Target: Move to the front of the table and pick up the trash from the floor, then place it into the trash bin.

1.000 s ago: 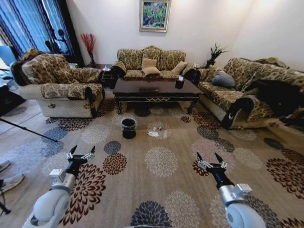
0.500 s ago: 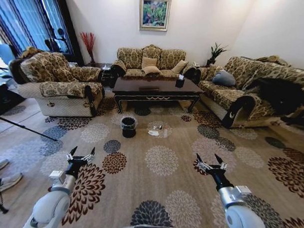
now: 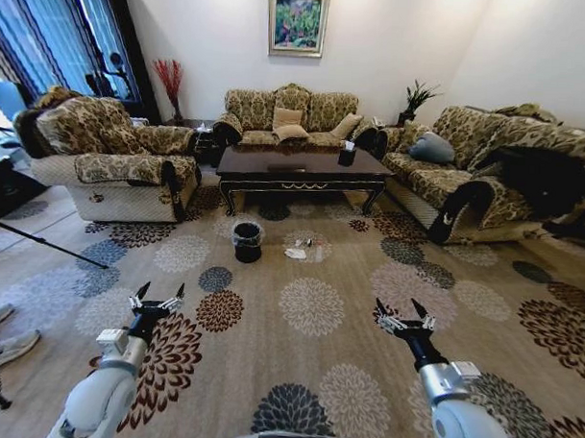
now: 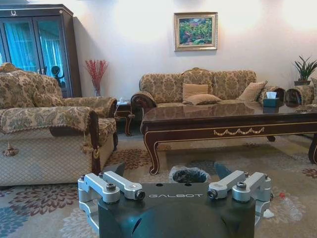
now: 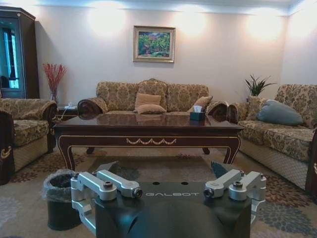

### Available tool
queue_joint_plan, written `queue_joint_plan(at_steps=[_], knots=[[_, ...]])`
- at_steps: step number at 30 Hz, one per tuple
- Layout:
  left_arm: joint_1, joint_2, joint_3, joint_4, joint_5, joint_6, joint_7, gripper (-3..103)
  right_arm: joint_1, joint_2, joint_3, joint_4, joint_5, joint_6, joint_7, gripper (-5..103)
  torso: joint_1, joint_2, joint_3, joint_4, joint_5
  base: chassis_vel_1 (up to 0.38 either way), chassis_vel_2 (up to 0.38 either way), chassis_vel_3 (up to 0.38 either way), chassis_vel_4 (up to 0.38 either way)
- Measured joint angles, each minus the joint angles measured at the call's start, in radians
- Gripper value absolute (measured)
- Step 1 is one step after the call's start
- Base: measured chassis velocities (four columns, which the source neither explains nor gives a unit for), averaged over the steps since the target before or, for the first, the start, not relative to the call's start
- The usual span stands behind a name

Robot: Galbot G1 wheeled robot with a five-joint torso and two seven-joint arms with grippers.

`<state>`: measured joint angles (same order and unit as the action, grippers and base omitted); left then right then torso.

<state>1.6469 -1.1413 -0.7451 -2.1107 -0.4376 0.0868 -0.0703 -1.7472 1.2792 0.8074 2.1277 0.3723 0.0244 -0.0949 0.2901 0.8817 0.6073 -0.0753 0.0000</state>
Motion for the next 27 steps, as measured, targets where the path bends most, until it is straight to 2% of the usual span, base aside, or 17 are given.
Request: queue_joint_plan(at_steps=[21, 27], knots=[[0.012, -0.011, 0.002, -0.009, 0.003, 0.001, 0.000, 100, -0.016, 0.010, -0.010, 0.007, -0.011, 0.009, -0.001, 100, -0.038, -0.090, -0.052, 0.0000, 0.0000, 0.000, 0.000, 0.000, 0.000], [0.007, -0.015, 0.008, -0.001, 0.002, -0.002, 0.002, 100, -0.025, 0.018, -0.015, 0.003, -0.043, 0.020, 0.000, 100, -0.051, -0.118, -0.068, 0.0000, 0.0000, 0.000, 0.000, 0.000, 0.000]])
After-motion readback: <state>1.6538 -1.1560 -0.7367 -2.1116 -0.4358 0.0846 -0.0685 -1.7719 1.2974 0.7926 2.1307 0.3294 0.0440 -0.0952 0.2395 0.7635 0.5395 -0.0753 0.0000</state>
